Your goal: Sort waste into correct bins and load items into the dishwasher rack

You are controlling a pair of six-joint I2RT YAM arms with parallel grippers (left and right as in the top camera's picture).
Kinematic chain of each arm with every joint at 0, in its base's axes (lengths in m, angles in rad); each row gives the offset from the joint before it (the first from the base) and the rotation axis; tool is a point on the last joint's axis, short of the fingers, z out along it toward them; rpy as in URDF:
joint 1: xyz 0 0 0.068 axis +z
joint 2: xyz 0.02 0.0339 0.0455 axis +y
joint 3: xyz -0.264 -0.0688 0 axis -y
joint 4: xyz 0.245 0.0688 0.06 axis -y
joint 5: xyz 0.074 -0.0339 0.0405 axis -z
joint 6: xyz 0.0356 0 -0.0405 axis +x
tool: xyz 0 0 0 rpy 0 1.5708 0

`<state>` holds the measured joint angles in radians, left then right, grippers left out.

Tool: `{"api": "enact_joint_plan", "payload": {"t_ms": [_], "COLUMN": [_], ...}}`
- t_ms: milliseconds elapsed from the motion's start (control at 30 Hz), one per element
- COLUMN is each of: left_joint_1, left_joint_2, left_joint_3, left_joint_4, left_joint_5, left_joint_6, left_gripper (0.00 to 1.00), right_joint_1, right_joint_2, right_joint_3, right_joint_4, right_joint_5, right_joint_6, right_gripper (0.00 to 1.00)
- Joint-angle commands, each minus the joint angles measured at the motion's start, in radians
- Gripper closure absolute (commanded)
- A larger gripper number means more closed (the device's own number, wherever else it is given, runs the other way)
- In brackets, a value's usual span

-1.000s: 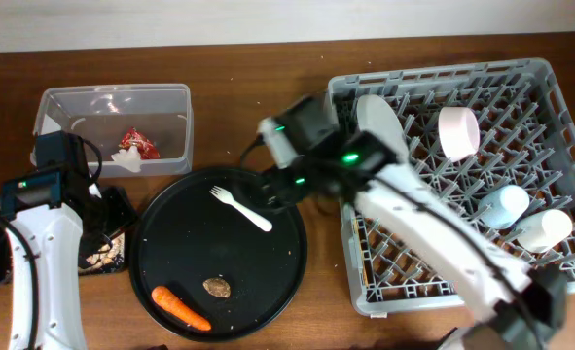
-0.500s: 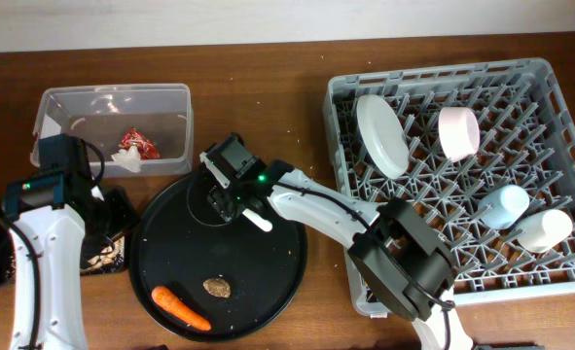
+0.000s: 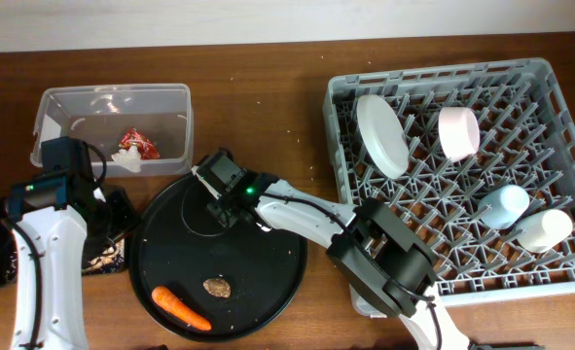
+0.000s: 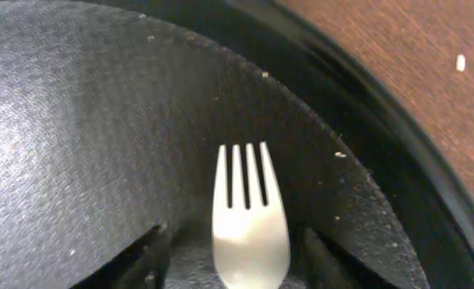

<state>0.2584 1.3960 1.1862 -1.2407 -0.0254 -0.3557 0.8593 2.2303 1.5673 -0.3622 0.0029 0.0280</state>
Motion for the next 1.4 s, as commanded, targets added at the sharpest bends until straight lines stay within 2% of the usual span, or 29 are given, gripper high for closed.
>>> {"api": "enact_joint_plan", "payload": {"t_ms": [0, 167, 433, 567, 733, 833, 933, 1000, 1100, 1300, 1333, 1367], "left_joint_1": [0.003, 0.003, 0.004, 0.004, 0.004, 0.003, 0.003, 0.003, 0.004, 0.004, 0.004, 0.004], "left_joint_2": [-0.009, -0.009, -0.009, -0.009, -0.009, -0.009, -0.009, -0.009, -0.009, -0.009, -0.009, -0.009], "left_joint_3": [-0.010, -0.010, -0.010, -0.010, -0.010, -0.010, -0.010, -0.010, -0.010, -0.010, -0.010, -0.010], "left_joint_4": [0.002, 0.002, 0.003, 0.003, 0.005, 0.006, 0.006, 0.006, 0.006, 0.006, 0.006, 0.006], "left_joint_5": [0.012, 0.012, 0.011, 0.011, 0.011, 0.011, 0.011, 0.011, 0.011, 0.011, 0.011, 0.011], "left_joint_6": [0.013, 0.013, 0.013, 0.013, 0.013, 0.013, 0.013, 0.013, 0.013, 0.013, 0.013, 0.013], "left_gripper": [0.39, 0.39, 0.39, 0.39, 0.39, 0.39, 0.39, 0.39, 0.39, 0.39, 0.39, 0.39], "right_joint_1": [0.005, 0.004, 0.003, -0.005, -0.082, -0.219, -0.382, -0.462, -0.512, -0.512, -0.512, -0.512], "right_joint_2": [0.032, 0.031, -0.042, -0.147, -0.411, -0.517, -0.527, -0.527, -0.524, -0.523, -0.523, -0.523], "right_joint_3": [0.005, 0.005, 0.010, 0.010, 0.010, 0.010, 0.003, -0.026, -0.103, -0.255, -0.255, -0.255], "right_joint_4": [-0.003, -0.004, -0.070, -0.186, -0.458, -0.612, -0.724, -0.742, -0.722, -0.644, -0.647, -0.647], "right_joint_5": [0.010, 0.011, 0.063, 0.066, 0.066, 0.061, 0.049, 0.008, -0.025, -0.072, -0.078, -0.095], "right_joint_6": [0.006, 0.006, 0.010, 0.010, 0.010, 0.037, 0.070, 0.085, 0.085, 0.113, 0.112, 0.112], "right_gripper": [0.53, 0.67, 0.73, 0.76, 0.81, 0.82, 0.82, 0.83, 0.83, 0.83, 0.82, 0.64]}}
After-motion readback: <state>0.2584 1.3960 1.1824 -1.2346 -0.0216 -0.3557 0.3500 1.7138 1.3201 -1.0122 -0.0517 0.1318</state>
